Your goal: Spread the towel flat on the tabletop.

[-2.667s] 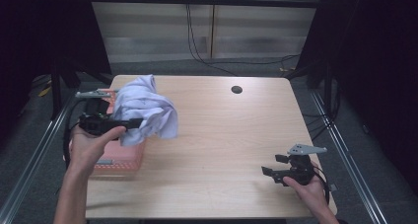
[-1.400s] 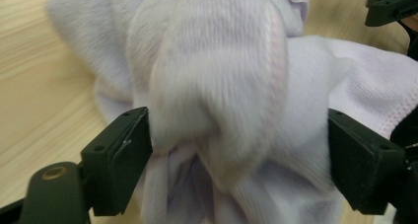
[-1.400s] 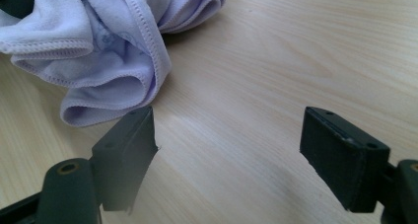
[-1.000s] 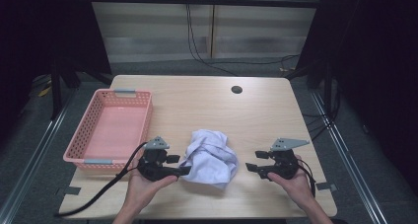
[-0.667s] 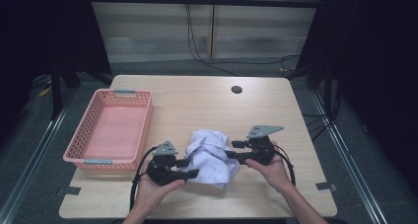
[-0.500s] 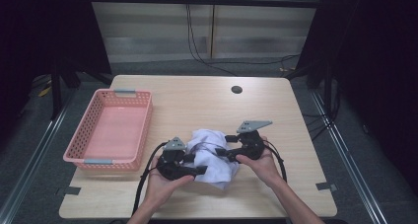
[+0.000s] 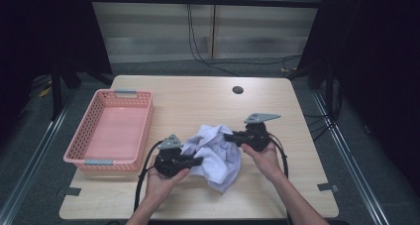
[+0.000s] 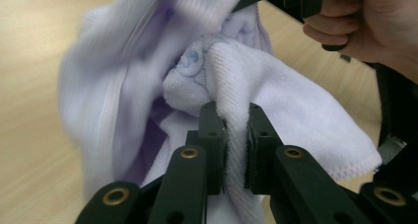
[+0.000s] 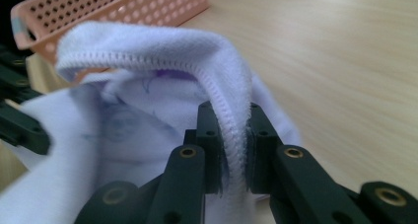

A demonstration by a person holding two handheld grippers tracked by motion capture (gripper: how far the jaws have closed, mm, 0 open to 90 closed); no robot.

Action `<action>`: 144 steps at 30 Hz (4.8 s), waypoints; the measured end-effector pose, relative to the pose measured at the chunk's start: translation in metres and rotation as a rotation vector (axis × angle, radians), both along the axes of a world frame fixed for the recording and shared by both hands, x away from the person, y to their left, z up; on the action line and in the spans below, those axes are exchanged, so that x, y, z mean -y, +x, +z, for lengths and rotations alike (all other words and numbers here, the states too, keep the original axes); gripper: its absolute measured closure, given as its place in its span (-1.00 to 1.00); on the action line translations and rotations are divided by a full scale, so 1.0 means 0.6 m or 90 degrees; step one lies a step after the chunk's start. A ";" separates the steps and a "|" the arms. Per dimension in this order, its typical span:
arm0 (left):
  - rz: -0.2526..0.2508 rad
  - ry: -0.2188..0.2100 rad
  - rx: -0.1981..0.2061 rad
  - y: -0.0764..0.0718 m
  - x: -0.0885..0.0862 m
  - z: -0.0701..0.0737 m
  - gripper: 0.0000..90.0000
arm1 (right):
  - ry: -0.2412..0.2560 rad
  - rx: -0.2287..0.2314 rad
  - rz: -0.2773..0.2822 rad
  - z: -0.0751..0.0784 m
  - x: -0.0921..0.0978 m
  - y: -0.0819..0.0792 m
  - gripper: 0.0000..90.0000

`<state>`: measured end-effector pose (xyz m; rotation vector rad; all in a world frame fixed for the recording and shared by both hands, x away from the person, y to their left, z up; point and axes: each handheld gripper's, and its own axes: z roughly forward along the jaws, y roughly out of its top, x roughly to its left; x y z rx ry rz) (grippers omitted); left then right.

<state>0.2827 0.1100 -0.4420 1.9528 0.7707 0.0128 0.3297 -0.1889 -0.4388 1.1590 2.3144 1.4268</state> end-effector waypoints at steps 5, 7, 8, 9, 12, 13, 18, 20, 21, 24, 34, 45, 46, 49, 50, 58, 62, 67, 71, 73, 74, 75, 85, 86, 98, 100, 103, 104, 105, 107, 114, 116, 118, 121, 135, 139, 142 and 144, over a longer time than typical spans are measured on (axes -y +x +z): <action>0.009 -0.039 0.030 -0.010 -0.027 0.035 0.84 | 0.038 0.007 -0.057 0.032 0.061 0.010 0.80; 0.014 -0.046 0.038 -0.012 -0.033 0.045 0.84 | 0.048 0.009 -0.068 0.041 0.080 0.013 0.80; 0.014 -0.052 0.045 -0.013 -0.036 0.052 0.84 | 0.051 0.012 -0.079 0.045 0.089 0.015 0.80; 0.015 -0.059 0.049 -0.012 -0.040 0.059 0.84 | 0.057 0.015 -0.087 0.051 0.100 0.017 0.80; 0.021 -0.075 0.065 -0.012 -0.051 0.083 0.84 | 0.058 0.023 -0.110 0.065 0.120 0.022 0.80; 0.021 -0.082 0.070 -0.012 -0.054 0.089 0.85 | 0.065 0.028 -0.114 0.073 0.129 0.025 0.80; 0.048 -0.111 0.116 -0.017 -0.096 0.138 0.89 | 0.065 0.045 -0.176 0.103 0.167 0.039 0.82; 0.060 -0.108 0.126 -0.018 -0.111 0.147 0.89 | 0.062 0.046 -0.198 0.112 0.188 0.049 0.82; 0.066 -0.113 0.124 -0.017 -0.116 0.149 0.89 | 0.062 0.043 -0.203 0.117 0.194 0.053 0.82; 0.085 -0.140 0.132 -0.015 -0.135 0.162 0.89 | 0.056 0.048 -0.215 0.131 0.204 0.066 0.82; 0.035 -0.121 0.092 -0.041 -0.126 0.146 0.65 | 0.034 0.051 -0.251 0.140 0.248 0.110 0.39; 0.014 -0.035 -0.024 -0.015 -0.089 0.034 0.19 | 0.012 -0.006 -0.175 0.047 0.214 0.038 -0.03; 0.010 -0.034 -0.037 -0.013 -0.087 0.022 0.25 | 0.010 -0.012 -0.159 0.040 0.202 0.026 -0.02; -0.009 0.014 -0.063 -0.011 -0.076 -0.020 0.43 | 0.017 -0.027 -0.110 0.016 0.164 -0.011 -0.01; -0.015 0.030 -0.077 -0.010 -0.072 -0.032 0.43 | 0.021 -0.039 -0.086 0.006 0.146 -0.027 -0.01; -0.042 0.095 -0.115 0.009 -0.036 -0.090 0.78 | -0.010 -0.084 0.084 -0.048 0.014 -0.108 -0.03; -0.036 0.088 -0.112 0.022 -0.014 -0.097 0.80 | -0.003 -0.099 0.136 -0.059 -0.031 -0.117 -0.03; -0.034 0.077 -0.122 0.033 -0.003 -0.100 0.77 | 0.019 -0.097 0.207 -0.058 -0.075 -0.130 -0.08; -0.021 0.067 -0.126 0.038 0.001 -0.100 0.72 | 0.006 -0.098 0.246 -0.070 -0.096 -0.139 -0.10; -0.018 0.059 -0.123 0.037 -0.001 -0.096 0.58 | -0.008 -0.100 0.260 -0.078 -0.104 -0.144 0.11; -0.014 0.051 -0.118 0.035 -0.005 -0.090 0.50 | -0.017 -0.099 0.269 -0.082 -0.108 -0.147 0.38; -0.007 0.035 -0.113 0.033 -0.009 -0.084 0.46 | -0.022 -0.096 0.267 -0.085 -0.109 -0.149 0.66; 0.025 -0.003 -0.056 -0.010 -0.085 -0.027 0.26 | -0.014 -0.063 0.053 -0.040 0.047 -0.090 0.91; 0.022 0.006 -0.059 -0.014 -0.088 -0.030 0.26 | -0.016 -0.067 0.030 -0.042 0.068 -0.084 0.91; 0.008 0.053 -0.063 -0.034 -0.105 -0.053 0.44 | -0.091 -0.111 -0.100 -0.089 0.177 -0.054 0.39; -0.004 0.046 -0.068 -0.036 -0.105 -0.053 0.52 | -0.077 -0.092 -0.107 -0.074 0.184 -0.066 0.28; -0.008 0.044 -0.073 -0.041 -0.106 -0.054 0.54 | -0.046 -0.082 -0.080 -0.062 0.185 -0.086 0.36; -0.013 0.047 -0.073 -0.043 -0.107 -0.056 0.54 | -0.051 -0.085 -0.066 -0.062 0.179 -0.095 0.37; -0.015 0.051 -0.076 -0.046 -0.107 -0.059 0.53 | -0.054 -0.085 -0.049 -0.064 0.171 -0.101 0.37; -0.021 0.067 -0.081 -0.049 -0.107 -0.067 0.45 | -0.068 -0.086 -0.030 -0.073 0.159 -0.106 0.30; -0.064 0.091 -0.079 -0.056 -0.089 -0.075 0.27 | -0.098 -0.106 -0.012 -0.100 0.159 -0.091 0.11; -0.079 0.083 -0.078 -0.063 -0.091 -0.075 0.24 | -0.103 -0.101 0.001 -0.101 0.155 -0.096 0.09; -0.078 0.089 -0.079 -0.068 -0.094 -0.076 0.17 | -0.127 -0.077 -0.003 -0.102 0.148 -0.105 0.10; -0.083 0.095 -0.080 -0.069 -0.088 -0.078 0.06 | -0.147 -0.067 -0.009 -0.101 0.142 -0.114 0.27; -0.110 0.166 -0.029 -0.074 -0.061 -0.088 0.70 | -0.018 -0.106 -0.020 -0.074 0.172 -0.117 0.90; -0.109 0.156 -0.051 -0.066 -0.063 -0.089 0.92 | 0.003 -0.097 -0.030 -0.066 0.178 -0.114 0.90; -0.105 0.126 -0.069 -0.059 -0.067 -0.086 0.93 | 0.016 -0.088 -0.035 -0.060 0.180 -0.110 0.90; -0.088 0.060 -0.086 -0.047 -0.080 -0.077 0.93 | 0.021 -0.088 -0.037 -0.053 0.180 -0.107 0.90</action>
